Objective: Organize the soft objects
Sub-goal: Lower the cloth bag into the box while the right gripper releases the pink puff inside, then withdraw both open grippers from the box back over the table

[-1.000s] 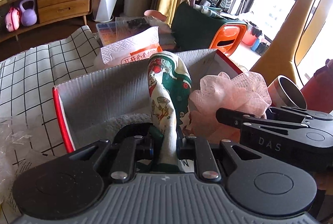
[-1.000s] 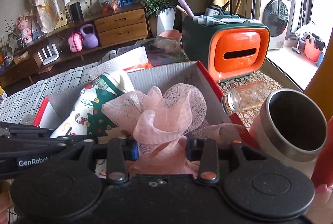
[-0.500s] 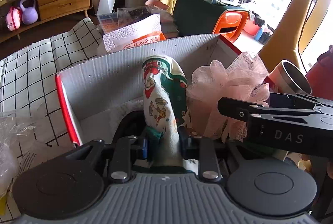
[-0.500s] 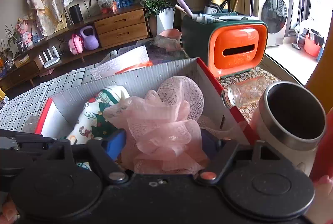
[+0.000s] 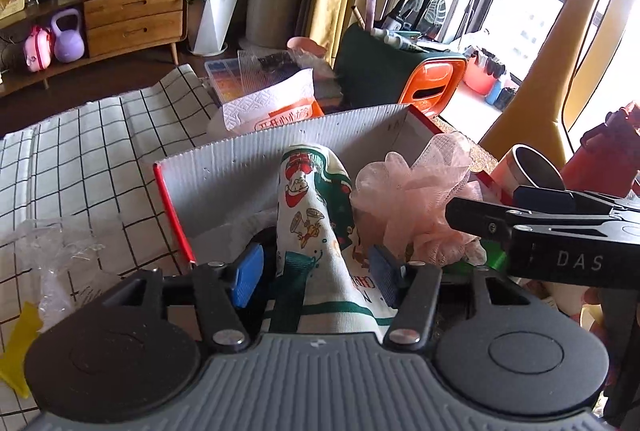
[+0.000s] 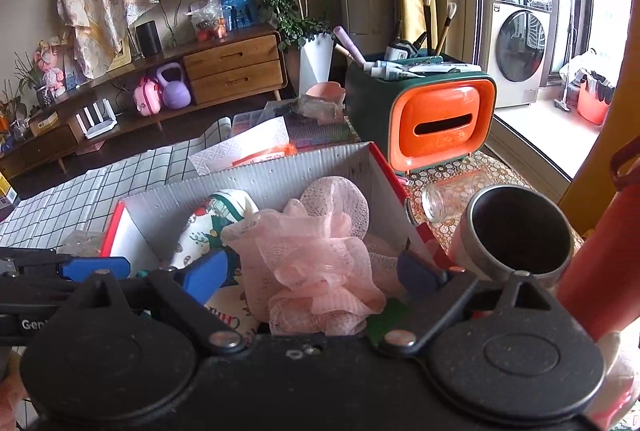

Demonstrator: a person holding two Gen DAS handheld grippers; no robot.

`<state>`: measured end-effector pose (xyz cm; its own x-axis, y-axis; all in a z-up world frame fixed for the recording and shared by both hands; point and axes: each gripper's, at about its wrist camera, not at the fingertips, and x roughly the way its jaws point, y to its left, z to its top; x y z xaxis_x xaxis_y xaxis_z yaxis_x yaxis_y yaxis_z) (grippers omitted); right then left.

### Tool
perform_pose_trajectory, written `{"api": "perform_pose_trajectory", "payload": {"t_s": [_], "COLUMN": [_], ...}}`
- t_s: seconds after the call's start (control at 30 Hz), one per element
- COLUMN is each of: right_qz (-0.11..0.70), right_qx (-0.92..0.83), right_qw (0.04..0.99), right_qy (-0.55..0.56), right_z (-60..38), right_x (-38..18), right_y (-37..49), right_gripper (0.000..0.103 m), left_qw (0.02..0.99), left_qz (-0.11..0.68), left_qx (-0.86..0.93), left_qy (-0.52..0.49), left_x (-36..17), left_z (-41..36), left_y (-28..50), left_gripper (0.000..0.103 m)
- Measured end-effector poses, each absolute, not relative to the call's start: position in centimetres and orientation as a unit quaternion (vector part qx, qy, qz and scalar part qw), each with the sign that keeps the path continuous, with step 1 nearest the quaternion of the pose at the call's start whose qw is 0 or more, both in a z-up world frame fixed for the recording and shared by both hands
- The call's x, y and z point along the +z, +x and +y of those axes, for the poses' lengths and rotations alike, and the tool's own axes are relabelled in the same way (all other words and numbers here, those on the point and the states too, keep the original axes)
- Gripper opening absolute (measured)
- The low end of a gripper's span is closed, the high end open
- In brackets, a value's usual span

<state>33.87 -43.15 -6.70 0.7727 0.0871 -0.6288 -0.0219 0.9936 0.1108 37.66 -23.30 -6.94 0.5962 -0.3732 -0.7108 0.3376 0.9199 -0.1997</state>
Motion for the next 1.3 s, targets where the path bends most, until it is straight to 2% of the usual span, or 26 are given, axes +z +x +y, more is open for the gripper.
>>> {"api": "perform_pose_trajectory", "payload": {"t_s": [0.17,0.33,0.47,0.93,1.3], "right_qz": [0.328,0.321,0.313,0.3,0.295], "right_qx": [0.037,0.046,0.055,0.098,0.152], "right_qw": [0.942,0.945,0.947,0.948,0.943], "right_qy": [0.051,0.047,0.046,0.04,0.033], "right_z": [-42.8,-41.8,-40.8,-35.4,-29.9], "right_x": [-5.3,-3.9,-2.8,-1.8,-1.4], "right_y": [32.5,30.8,29.1,23.4,20.1], "right_gripper": [0.099,0.102,0.103,0.103,0.103], "left_qw": [0.898,0.899,0.902,0.914,0.917], "left_qz": [0.39,0.385,0.378,0.355,0.36], "left_qx": [-0.201,-0.205,-0.205,-0.192,-0.166], "left_qy": [-0.024,-0.032,-0.033,-0.035,-0.046], "left_x": [-5.3,-4.0,-2.9,-0.7,-1.0], "left_z": [-22.3,-20.6,-19.1,-13.5,-7.6], "left_y": [36.1,34.4,32.7,26.4,21.4], "left_gripper": [0.07,0.071,0.08,0.09,0.091]}}
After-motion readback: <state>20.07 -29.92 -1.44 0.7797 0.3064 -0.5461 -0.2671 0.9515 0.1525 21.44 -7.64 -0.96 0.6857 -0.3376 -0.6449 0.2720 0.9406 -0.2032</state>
